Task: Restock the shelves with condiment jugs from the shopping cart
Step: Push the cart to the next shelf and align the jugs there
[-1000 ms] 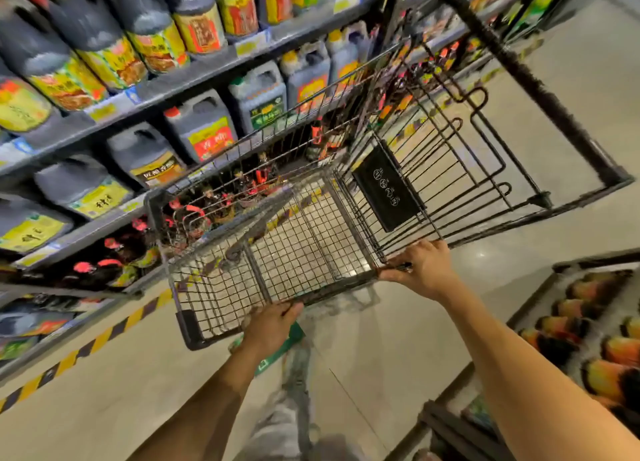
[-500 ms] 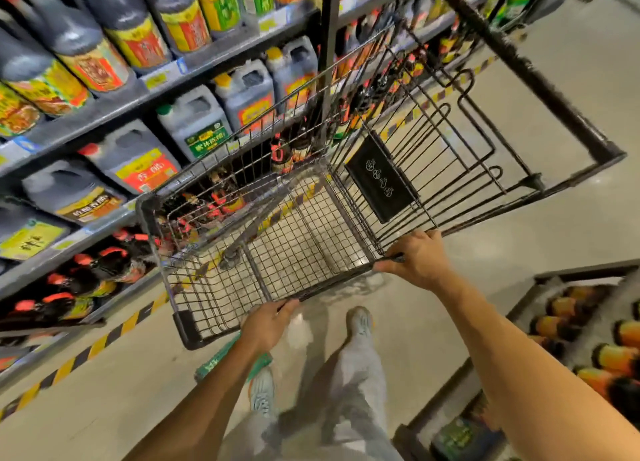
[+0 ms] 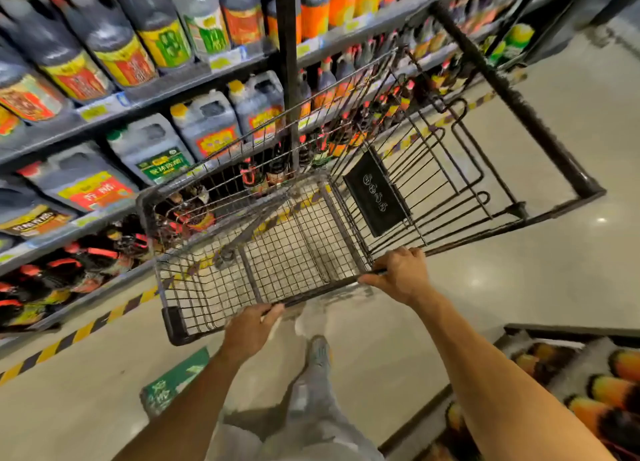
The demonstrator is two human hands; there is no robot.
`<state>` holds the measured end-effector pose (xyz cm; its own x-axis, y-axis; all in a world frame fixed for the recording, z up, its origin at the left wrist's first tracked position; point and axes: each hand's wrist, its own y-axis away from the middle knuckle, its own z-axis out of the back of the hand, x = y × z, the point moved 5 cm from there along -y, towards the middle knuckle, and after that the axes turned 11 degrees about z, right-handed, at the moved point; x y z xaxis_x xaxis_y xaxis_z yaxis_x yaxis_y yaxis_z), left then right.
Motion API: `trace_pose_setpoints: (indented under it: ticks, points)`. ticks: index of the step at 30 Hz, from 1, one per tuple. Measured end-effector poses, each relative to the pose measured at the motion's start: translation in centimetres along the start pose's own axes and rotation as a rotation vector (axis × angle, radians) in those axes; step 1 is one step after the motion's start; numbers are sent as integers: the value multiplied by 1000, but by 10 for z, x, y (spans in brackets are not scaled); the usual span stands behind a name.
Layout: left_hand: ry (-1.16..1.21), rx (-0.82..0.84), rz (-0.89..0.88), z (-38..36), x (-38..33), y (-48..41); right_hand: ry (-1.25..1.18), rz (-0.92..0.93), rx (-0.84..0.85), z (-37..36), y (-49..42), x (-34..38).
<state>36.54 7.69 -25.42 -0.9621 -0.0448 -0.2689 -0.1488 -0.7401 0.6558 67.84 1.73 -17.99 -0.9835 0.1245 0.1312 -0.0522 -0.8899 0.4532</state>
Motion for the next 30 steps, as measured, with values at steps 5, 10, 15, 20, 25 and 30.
trace_pose_setpoints:
  ticks: [5, 10, 15, 20, 25, 30]
  points:
    - [19, 51, 21, -10, -26, -7, 22, -20, 12, 8, -1, -27]
    - [19, 26, 36, -10, -40, -5, -22, -51, 44, 13, 1, -37]
    - [48, 87, 44, -4, -39, 2, -147, -85, 142, 21, -4, -25]
    - [80, -1, -44, 49, -19, 22, -97, 113, 54, 61, -26, 66]
    - [39, -195, -26, 140, 28, 57, 108, 337, -94, 113, -44, 188]
    - [96, -351, 5, 230, 112, 106, 180, 540, -192, 159, -40, 324]
